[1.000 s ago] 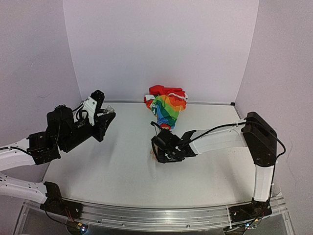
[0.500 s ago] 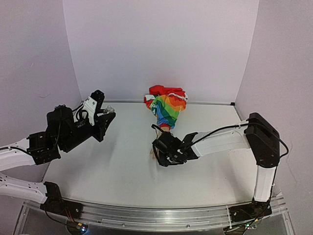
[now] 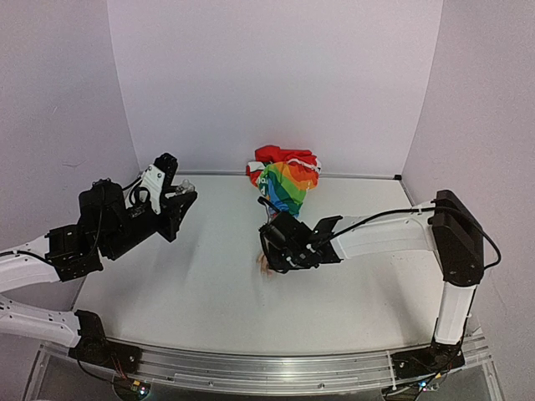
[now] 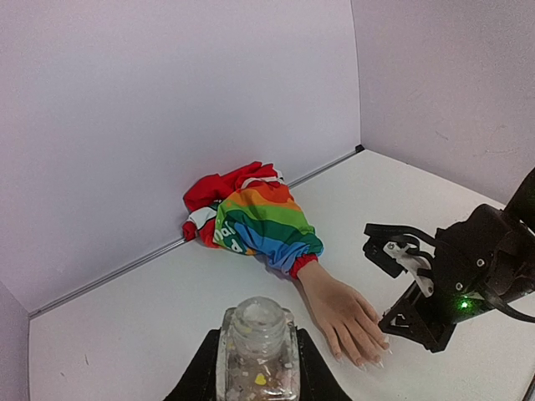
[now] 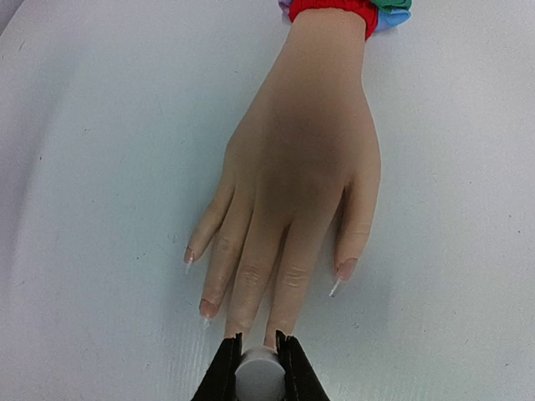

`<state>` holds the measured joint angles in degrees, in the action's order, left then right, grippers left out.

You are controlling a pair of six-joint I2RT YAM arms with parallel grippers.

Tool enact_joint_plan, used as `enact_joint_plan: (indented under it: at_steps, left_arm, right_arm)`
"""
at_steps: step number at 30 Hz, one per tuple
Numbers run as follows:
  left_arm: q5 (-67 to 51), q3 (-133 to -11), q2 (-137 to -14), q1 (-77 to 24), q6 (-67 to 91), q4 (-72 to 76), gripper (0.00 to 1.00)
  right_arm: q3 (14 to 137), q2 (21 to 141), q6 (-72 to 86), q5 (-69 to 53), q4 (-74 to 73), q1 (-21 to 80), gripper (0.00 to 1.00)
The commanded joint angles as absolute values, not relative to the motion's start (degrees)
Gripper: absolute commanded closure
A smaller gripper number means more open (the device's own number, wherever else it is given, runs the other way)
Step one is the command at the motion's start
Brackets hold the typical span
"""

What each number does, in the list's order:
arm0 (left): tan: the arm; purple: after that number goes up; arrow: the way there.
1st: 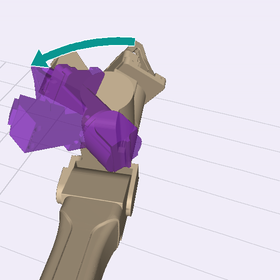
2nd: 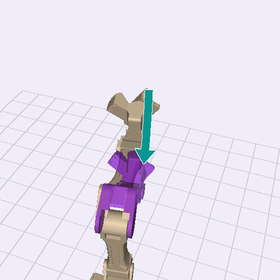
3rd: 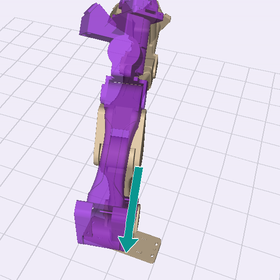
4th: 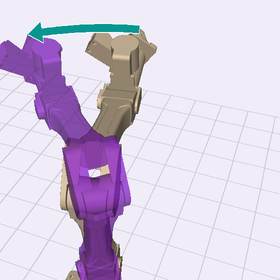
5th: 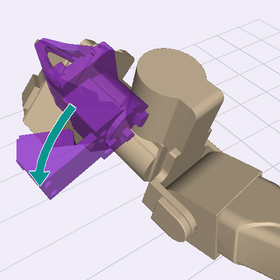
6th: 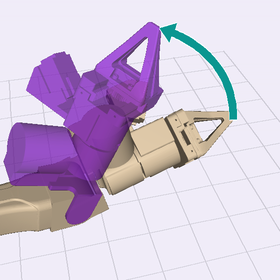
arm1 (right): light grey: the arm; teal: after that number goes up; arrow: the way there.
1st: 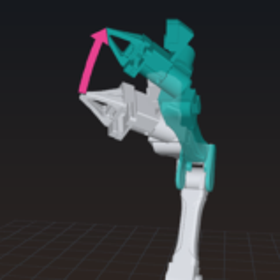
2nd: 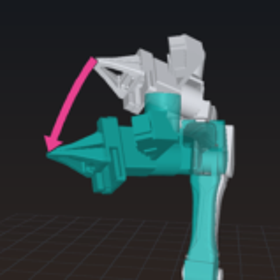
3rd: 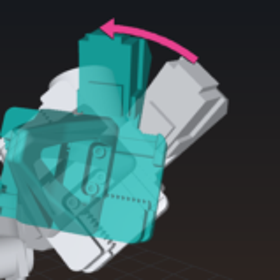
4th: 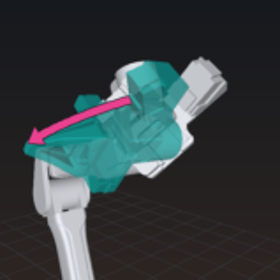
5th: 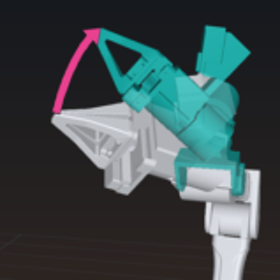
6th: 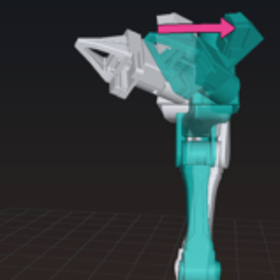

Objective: Paint the nails

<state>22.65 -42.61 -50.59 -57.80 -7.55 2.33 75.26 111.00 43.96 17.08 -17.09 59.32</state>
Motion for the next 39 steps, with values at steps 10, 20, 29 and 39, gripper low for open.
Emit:
enact_joint_plan:
  at_steps: [10,20,29,39]
  left_arm:
    - [22.7,-44.4,-49.6,-57.5,-7.5,2.5,1.00]
    - [22.6,-44.5,-49.7,-57.5,-7.5,2.4,1.00]
    - [22.6,-44.4,-49.6,-57.5,-7.5,2.5,1.00]
    - [22.5,-44.4,-49.7,-57.5,-7.5,2.7,1.00]
  right_arm:
    - [77.0,113.9,43.8,18.0,-17.0,58.5,1.00]
    - [77.4,114.8,43.6,17.5,-17.0,58.5,1.00]
    - [77.7,115.1,43.4,16.9,-17.0,58.6,1.00]
    - [77.2,115.1,43.8,15.8,-16.9,58.7,1.00]
